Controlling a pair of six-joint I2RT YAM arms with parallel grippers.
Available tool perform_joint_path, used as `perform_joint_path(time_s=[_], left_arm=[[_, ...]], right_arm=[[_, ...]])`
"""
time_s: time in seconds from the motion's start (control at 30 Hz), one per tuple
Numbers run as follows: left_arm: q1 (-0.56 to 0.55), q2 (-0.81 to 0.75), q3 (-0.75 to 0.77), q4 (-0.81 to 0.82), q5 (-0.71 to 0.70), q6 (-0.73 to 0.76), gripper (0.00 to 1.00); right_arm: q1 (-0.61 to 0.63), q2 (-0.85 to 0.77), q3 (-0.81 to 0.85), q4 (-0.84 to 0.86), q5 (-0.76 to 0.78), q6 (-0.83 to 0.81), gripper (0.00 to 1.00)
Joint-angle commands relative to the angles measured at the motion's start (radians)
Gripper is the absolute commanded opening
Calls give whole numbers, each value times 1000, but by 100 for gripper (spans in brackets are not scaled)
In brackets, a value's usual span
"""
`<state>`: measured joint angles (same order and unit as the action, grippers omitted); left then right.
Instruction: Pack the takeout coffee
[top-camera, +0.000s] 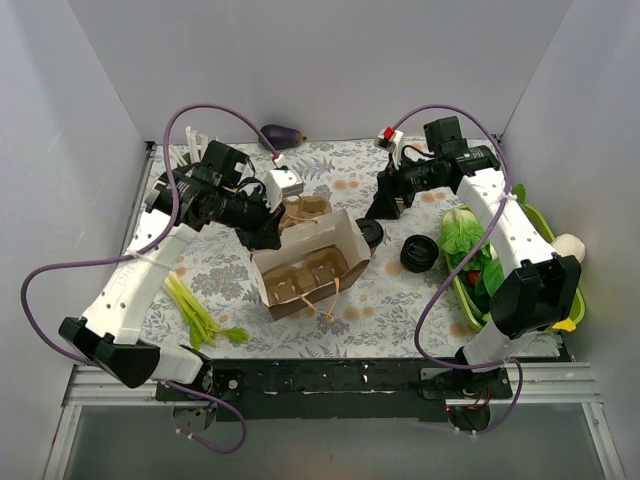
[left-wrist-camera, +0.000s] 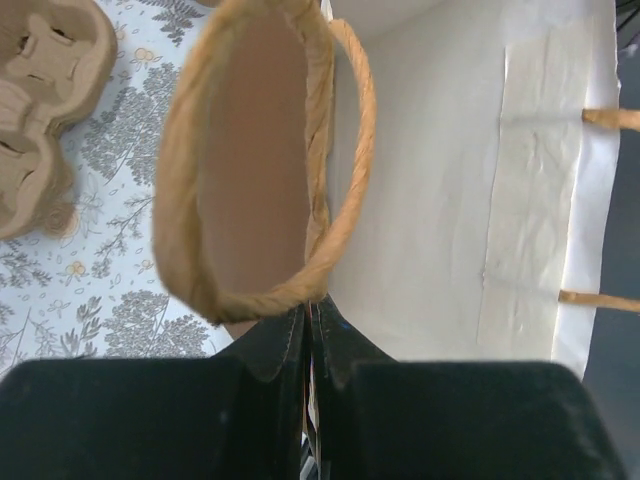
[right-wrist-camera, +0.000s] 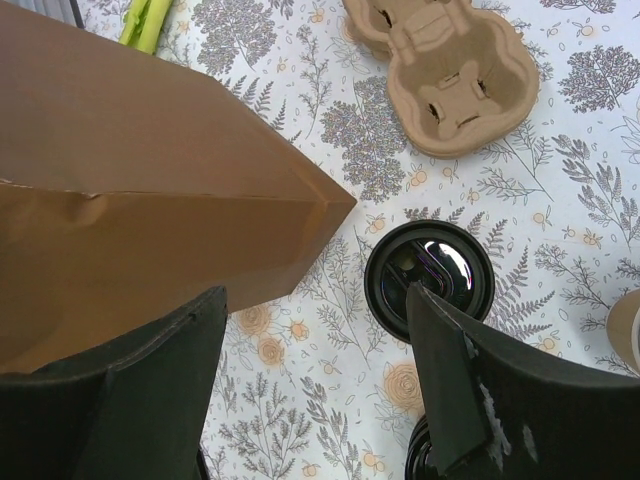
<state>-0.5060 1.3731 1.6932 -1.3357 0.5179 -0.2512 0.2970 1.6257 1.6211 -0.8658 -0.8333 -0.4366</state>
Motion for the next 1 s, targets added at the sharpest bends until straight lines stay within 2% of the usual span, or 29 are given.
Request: perform_joint_path(time_s=[0.0, 0.2, 0.3, 0.37, 0.47, 0.57, 0.7, 0.8, 0.83, 0.97], left_arm=[[-3, -45, -16, -51, 94, -13, 0], [-3, -6, -50, -46, 94, -13, 0], [0, 33, -49, -45, 81, -17, 0], [0, 55, -49, -42, 68, -23, 14], [1, 52, -55, 4, 15, -60, 44], [3, 21, -70, 50, -33, -66, 55], [3, -17, -108, 69, -79, -59, 58], [1, -31, -113, 58, -88, -59, 59], [1, -31, -112, 55, -91, -60, 59], [1, -28, -104, 24, -99, -45, 59]], right_arm=[[1, -6, -15, 8, -24, 12, 79], [1, 23, 39, -12, -3, -7, 79], [1, 46, 71, 2, 146, -54, 78], [1, 77, 88, 19, 260, -76, 76], [7, 137, 129, 22, 373, -93, 75], [10, 198, 172, 4, 436, -97, 76], [31, 255, 230, -93, 373, -256, 79], [33, 273, 257, -191, 261, -456, 81], [31, 273, 258, -218, 225, -582, 82], [31, 249, 205, -289, 203, -799, 87]])
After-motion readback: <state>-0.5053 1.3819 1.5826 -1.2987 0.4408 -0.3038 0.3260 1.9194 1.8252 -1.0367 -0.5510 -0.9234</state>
